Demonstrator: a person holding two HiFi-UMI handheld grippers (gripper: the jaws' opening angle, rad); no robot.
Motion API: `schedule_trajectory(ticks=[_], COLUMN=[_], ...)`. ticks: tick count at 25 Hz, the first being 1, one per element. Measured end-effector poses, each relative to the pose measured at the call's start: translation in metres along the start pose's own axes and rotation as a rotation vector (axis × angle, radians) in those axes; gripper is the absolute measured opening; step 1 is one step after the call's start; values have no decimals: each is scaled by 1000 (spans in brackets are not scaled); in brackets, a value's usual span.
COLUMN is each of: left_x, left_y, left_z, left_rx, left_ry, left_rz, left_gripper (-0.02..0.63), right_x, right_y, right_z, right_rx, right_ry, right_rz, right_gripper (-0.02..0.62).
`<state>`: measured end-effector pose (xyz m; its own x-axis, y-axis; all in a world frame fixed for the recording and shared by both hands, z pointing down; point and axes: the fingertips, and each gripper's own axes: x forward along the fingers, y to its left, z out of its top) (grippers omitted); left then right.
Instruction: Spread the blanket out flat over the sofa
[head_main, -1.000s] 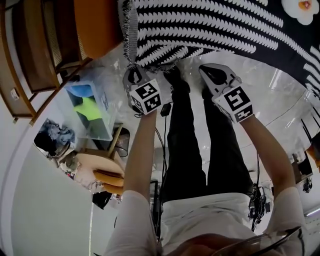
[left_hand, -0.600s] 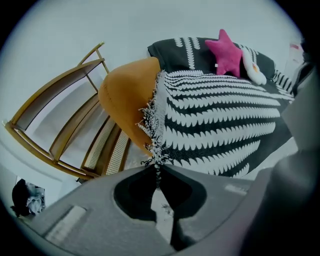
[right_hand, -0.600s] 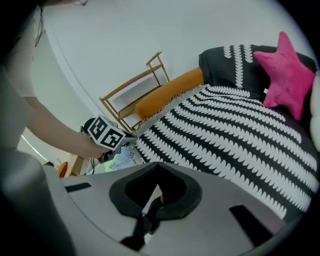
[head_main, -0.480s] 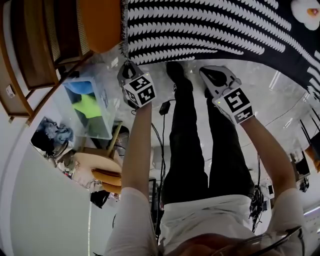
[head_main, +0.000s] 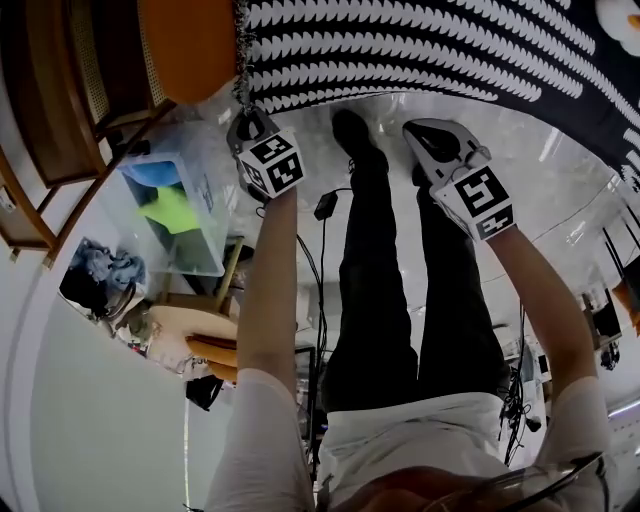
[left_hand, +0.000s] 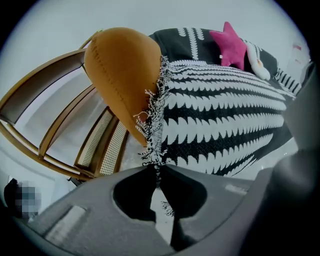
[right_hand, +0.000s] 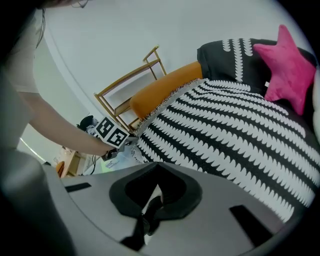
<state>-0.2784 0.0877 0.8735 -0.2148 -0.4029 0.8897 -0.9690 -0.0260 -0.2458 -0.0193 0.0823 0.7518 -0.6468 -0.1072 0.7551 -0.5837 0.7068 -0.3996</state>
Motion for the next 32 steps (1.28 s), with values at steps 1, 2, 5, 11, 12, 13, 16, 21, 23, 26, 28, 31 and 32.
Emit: schedule_trajectory(ticks=[1, 2, 5, 11, 12, 13, 16, 21, 23, 26, 28, 31, 32], left_x=[3, 6, 10, 12, 10, 7, -12, -72, -99, -142, -174, -220, -235], left_y=[3, 5, 6, 18, 20, 21, 26, 34, 34, 34, 33, 36, 39], left_z=[0, 0, 7, 8, 9, 10, 22, 48, 62, 97, 125, 160, 171], left_rx=[0, 2, 21, -31, -22, -10, -5, 25, 22, -15, -21, -22, -26], left_ry=[-1, -2, -11, 15, 12, 7, -13, -46, -74, -156, -213, -267, -280], left_rz=[-6, -11, 2, 26, 26, 28, 32, 2, -28, -83, -112, -142, -149], left_gripper=[25, 25, 37, 196, 199, 201, 202, 202, 202, 202, 202, 202, 202], right_x=[2, 4, 4, 4, 5, 5, -8, -58, -81, -111, -133, -170, -182], right_y=[1, 0, -7, -10, -8, -6, -2, 14, 17, 17, 20, 32, 37], right_z=[3, 5, 7, 4, 4, 5, 20, 62, 79, 110, 131, 163, 174], right_rx=[-5, -8, -1, 15, 8, -2, -44, -96, -112, -136, -146, -142, -138], right_ry=[8, 13, 10, 5, 5, 5, -6, -11, -27, -62, -84, -122, -137], right_rz=[-1, -2, -12, -23, -19, -15, -12, -23, -46, -89, -114, -151, -160], right_gripper=[-3, -3, -3, -3, -3, -3, -3, -3, -3, -3, -3, -3, -3])
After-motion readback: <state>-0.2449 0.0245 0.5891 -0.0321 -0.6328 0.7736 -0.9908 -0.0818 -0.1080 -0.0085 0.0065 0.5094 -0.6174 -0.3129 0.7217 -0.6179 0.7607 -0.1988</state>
